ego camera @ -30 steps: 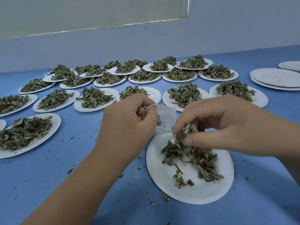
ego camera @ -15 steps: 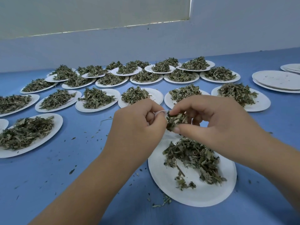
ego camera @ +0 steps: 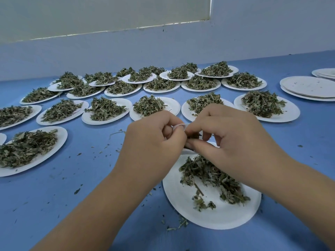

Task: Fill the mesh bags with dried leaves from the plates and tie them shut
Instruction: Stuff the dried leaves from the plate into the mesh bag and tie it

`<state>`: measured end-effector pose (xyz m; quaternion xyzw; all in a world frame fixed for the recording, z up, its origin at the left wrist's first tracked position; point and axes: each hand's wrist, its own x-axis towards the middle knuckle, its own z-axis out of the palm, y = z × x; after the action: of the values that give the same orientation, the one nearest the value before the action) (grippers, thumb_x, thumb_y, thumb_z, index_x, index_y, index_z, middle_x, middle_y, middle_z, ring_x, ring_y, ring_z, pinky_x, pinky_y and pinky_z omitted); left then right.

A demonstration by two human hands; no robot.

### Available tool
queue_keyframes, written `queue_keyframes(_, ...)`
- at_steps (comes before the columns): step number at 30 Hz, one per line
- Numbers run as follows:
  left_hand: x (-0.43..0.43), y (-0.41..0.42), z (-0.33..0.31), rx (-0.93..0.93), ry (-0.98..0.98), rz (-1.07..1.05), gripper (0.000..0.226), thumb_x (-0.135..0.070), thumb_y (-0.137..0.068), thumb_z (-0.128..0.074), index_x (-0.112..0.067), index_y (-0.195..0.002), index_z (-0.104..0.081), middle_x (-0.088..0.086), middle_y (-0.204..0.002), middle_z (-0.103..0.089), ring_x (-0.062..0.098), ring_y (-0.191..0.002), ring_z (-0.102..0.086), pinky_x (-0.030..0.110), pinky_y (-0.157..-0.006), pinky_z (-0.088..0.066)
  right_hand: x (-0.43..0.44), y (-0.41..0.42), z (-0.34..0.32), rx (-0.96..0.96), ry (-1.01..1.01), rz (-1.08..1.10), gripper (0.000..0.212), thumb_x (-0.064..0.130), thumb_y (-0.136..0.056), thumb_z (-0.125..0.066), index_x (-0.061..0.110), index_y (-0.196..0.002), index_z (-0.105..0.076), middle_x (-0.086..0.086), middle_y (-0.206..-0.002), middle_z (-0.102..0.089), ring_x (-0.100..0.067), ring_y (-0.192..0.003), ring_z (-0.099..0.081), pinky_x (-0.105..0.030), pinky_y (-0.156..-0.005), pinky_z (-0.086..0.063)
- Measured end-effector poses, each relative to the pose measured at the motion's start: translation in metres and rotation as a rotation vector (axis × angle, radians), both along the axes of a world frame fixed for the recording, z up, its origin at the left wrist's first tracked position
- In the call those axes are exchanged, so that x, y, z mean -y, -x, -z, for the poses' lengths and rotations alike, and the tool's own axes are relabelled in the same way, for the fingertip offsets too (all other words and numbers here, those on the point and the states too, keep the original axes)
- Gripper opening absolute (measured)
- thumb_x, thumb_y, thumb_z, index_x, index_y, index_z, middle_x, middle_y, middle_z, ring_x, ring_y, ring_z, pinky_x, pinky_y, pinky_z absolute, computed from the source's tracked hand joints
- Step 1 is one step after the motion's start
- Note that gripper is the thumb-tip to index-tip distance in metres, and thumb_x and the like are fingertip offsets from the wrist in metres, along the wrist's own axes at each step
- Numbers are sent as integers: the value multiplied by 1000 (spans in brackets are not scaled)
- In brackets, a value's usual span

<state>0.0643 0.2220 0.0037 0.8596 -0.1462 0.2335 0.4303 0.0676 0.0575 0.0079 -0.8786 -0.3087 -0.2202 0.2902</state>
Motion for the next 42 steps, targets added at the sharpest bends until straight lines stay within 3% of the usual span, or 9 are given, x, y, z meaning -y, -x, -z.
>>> queue_keyframes(6, -4, -1, -2, -44, 59, -37, 16, -14, -82, -62, -21, -69, -67, 4, -51, -47, 5, -46, -36, 12, -45, -30, 6, 4, -10, 8, -156, 12, 5, 35, -81, -65, 32, -85, -63, 18, -81, -58, -2, -78, -58, -13, -66, -42)
queue_keyframes(11, -9, -3, -6, -48, 122, -86, 18, -13, -83, -61, -21, -69, -67, 7, -55, -50, 4, -45, -37, 9, -43, -31, 10, 2, -13, -227, -119, 15, 43, 62, -63, -71, 39, -93, -50, 21, -95, -50, 5, -90, -54, -8, -73, -43)
queue_keyframes(14, -11, -5, -7, -70, 151, -100, 17, -15, -84, -62, -21, -69, -67, 9, -55, -52, 4, -43, -37, 9, -42, -30, 4, 4, -7, -230, -91, -4, 43, 56, -61, -71, 37, -92, -48, 18, -97, -48, 2, -90, -53, -12, -74, -44)
queue_keyframes(19, -10, -4, -6, -66, 161, -82, 17, -14, -85, -62, -20, -70, -67, 11, -58, -54, 4, -44, -38, 9, -43, -30, 0, 8, -2, 36, 14, -30, 21, 44, -83, -65, 28, -97, -64, 15, -96, -51, -4, -79, -50, -19, -67, -43)
queue_keyframes(24, -9, -4, -6, -41, 179, -59, 19, -13, -85, -62, -23, -70, -68, 3, -55, -56, 2, -45, -41, 9, -44, -31, 2, 7, 0, 80, 228, -11, 37, 50, -88, -48, 31, -111, -69, 14, -117, -60, -16, -94, -56, -39, -71, -51)
queue_keyframes(28, -2, 2, -4, 6, 137, 35, 21, -11, -85, -63, -27, -74, -69, 4, -57, -55, 7, -48, -44, 14, -45, -36, -3, 4, 1, 33, 318, -54, 42, 51, -89, -40, 33, -115, -67, 17, -116, -60, -18, -87, -51, -39, -73, -48)
queue_keyframes(31, -2, 3, -4, 33, 109, 19, 18, -13, -84, -61, -26, -75, -69, 3, -57, -56, 14, -53, -50, 19, -47, -40, -2, 5, 2, 45, 252, -116, 34, 45, -90, -47, 29, -110, -69, 14, -118, -60, -20, -93, -55, -40, -76, -48)
queue_keyframes(34, -8, 0, -6, 48, 108, -47, 19, -9, -85, -62, -22, -73, -68, 4, -57, -55, 7, -48, -44, 12, -45, -34, 6, 4, -1, 124, 145, -109, 28, 39, -90, -56, 26, -110, -71, 11, -117, -63, -17, -100, -59, -38, -78, -50)
queue_keyframes(42, -2, 6, -6, 21, 136, 81, 18, -9, -85, -62, -21, -76, -70, 1, -54, -49, 4, -48, -40, 12, -46, -33, 3, 5, 0, 111, 311, -144, 32, 44, -90, -50, 25, -103, -71, 14, -103, -63, -21, -79, -52, -41, -69, -48)
